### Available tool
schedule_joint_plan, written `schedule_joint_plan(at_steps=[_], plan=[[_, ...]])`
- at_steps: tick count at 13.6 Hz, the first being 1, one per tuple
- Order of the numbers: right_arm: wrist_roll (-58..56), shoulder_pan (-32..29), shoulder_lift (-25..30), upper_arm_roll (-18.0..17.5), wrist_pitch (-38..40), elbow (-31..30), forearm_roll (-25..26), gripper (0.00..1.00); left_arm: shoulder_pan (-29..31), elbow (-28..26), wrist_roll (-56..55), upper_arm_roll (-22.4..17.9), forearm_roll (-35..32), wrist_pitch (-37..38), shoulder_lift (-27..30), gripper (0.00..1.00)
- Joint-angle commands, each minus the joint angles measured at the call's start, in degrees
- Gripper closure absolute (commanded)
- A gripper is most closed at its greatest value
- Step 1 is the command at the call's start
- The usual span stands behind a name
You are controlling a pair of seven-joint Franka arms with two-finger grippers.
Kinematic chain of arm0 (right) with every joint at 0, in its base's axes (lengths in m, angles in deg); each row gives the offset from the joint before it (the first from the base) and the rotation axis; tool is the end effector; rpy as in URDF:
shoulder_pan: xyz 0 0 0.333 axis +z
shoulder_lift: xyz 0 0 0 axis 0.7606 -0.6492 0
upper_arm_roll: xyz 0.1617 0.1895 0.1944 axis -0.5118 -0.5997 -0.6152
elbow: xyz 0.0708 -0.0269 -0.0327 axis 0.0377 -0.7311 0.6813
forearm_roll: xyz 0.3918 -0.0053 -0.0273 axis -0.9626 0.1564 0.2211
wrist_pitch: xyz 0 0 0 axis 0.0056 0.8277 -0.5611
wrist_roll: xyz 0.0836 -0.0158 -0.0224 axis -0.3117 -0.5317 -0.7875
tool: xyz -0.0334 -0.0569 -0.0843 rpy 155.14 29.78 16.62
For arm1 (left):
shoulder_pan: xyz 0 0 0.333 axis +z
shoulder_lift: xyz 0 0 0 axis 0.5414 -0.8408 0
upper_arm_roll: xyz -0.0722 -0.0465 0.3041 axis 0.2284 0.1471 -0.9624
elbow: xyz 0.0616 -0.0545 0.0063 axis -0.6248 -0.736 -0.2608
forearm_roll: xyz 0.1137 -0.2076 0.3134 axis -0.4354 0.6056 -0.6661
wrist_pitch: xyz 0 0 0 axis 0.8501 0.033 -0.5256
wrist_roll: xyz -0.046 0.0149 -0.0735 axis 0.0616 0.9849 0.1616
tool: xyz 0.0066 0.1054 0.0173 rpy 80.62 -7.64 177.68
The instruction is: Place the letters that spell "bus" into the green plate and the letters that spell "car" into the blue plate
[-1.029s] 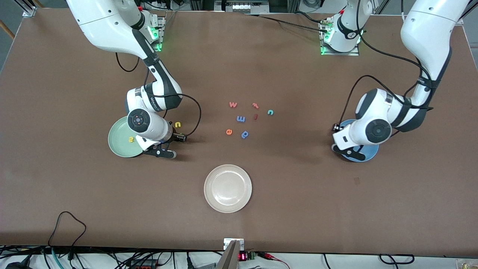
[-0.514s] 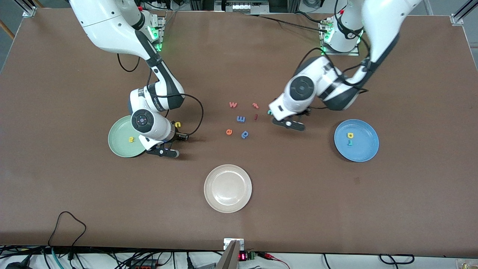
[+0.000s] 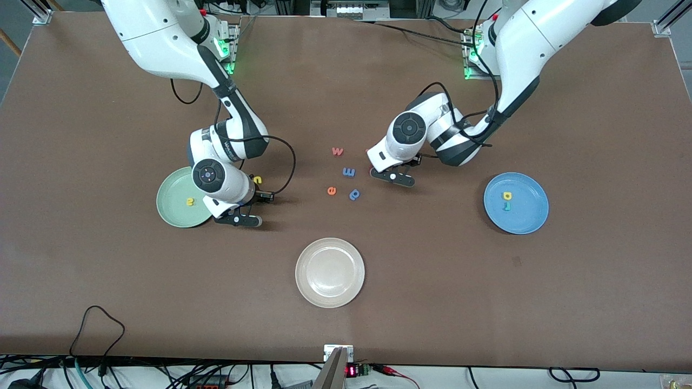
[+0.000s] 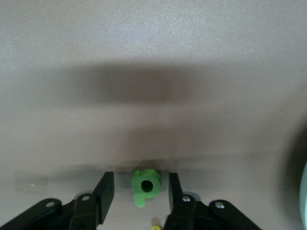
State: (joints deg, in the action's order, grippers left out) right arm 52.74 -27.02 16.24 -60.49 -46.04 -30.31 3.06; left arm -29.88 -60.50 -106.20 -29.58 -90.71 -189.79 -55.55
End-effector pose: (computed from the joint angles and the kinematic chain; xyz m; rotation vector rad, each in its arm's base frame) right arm 0.5802 0.2502 0.1780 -3.1072 0.1326 0.2309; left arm 0.4627 -0.3747 0.1940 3.0949 -0.3813 -0.3517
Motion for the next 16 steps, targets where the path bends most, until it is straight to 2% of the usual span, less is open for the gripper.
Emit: schedule_joint_plan(at_steps=[1, 5, 6, 8, 10, 11, 14, 16], plan=[[-1.1, 0.4, -0.9, 0.3, 0.2, 0.5, 0.0, 0.49, -0.4, -0.3, -3.6, 0.3, -4.1, -0.7, -1.0, 0.46], [-2.0, 0.3, -0.9, 0.3, 0.2, 0.5, -0.1, 0.49, -1.6, -0.3, -5.9, 0.2, -4.7, -1.9, -1.9, 0.46], [-2.0, 0.3, -0.9, 0.3, 0.3, 0.5, -0.1, 0.54, -1.7, -0.3, -5.8, -0.3, -4.9, -2.0, -2.1, 0.48], [-1.9, 0.3, -0.9, 0.3, 0.3, 0.5, -0.1, 0.72, -2.3, -0.3, -5.9, -0.7, -7.9, -2.0, -2.2, 0.54], [-1.8, 0.3, -0.9, 0.3, 0.3, 0.5, -0.1, 0.86, -2.3, -0.3, -5.9, -1.1, -8.3, -2.0, -2.4, 0.54], [-2.0, 0.3, -0.9, 0.3, 0.3, 0.4, -0.1, 0.9, -2.4, -0.3, -5.9, -1.1, -8.3, -2.0, -2.5, 0.56], [-3.3, -0.6, 0.5, 0.4, 1.0, 0.5, -0.1, 0.93, -2.4, -0.3, -5.9, -1.1, -8.3, -2.0, -2.9, 0.68], [-5.3, -2.3, 4.0, 0.8, 5.7, 0.6, -0.1, 0.93, -2.4, -0.3, -5.9, -1.1, -8.3, -2.0, -2.9, 0.83]])
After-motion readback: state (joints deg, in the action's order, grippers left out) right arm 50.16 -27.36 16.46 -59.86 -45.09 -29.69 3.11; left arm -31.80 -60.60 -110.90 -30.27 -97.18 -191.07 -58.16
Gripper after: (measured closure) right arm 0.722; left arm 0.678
